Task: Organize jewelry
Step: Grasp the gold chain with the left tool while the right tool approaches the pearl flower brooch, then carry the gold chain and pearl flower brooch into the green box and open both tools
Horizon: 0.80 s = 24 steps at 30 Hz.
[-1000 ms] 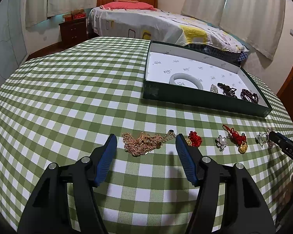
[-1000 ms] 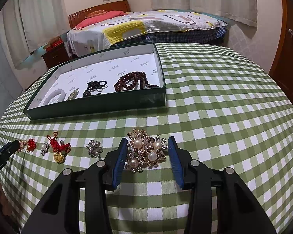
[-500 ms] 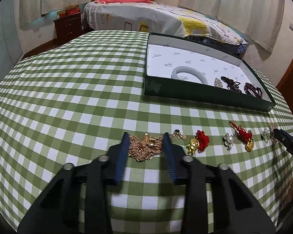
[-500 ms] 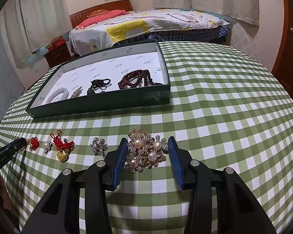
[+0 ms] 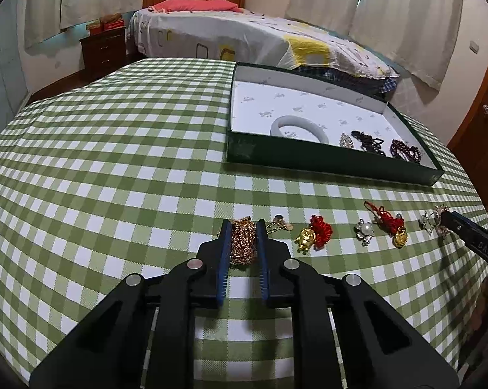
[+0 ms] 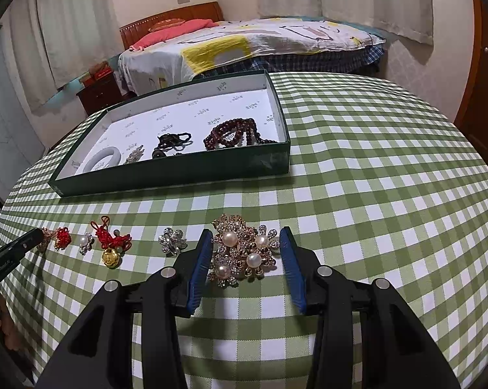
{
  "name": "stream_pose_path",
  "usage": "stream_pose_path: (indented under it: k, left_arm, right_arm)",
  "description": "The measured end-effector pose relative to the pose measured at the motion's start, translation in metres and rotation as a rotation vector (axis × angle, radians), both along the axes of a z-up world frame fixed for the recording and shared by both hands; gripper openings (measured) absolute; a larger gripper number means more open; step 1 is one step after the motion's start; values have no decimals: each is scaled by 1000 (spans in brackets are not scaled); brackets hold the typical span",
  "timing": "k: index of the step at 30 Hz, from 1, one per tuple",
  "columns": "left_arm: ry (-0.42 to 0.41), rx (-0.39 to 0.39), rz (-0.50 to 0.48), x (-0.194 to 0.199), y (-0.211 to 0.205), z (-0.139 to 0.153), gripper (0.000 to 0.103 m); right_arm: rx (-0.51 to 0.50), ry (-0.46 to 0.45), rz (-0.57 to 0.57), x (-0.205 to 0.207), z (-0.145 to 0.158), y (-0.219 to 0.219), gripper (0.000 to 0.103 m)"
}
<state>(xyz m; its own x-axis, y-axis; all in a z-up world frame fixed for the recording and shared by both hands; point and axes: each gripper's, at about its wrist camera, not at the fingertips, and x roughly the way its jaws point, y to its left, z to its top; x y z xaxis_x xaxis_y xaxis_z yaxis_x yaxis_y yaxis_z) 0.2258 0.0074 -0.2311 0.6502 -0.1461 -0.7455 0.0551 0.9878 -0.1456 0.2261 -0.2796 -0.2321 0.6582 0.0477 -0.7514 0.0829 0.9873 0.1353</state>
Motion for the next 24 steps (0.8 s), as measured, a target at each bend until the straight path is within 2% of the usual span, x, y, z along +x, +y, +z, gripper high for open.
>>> stream_pose_path:
  k: [11, 14, 24]
  left_arm:
    - [-85, -12, -5, -8, -3, 29, 15]
    - [-115, -21, -5, -10, -4, 41, 15]
    - [-275, -66, -37, -15, -13, 108, 15]
  right_arm:
    - [10, -55, 21, -7, 16, 5, 42]
    - [13, -83, 24, -9, 28, 7, 42]
    - [10, -224, 46, -12, 84, 14, 42]
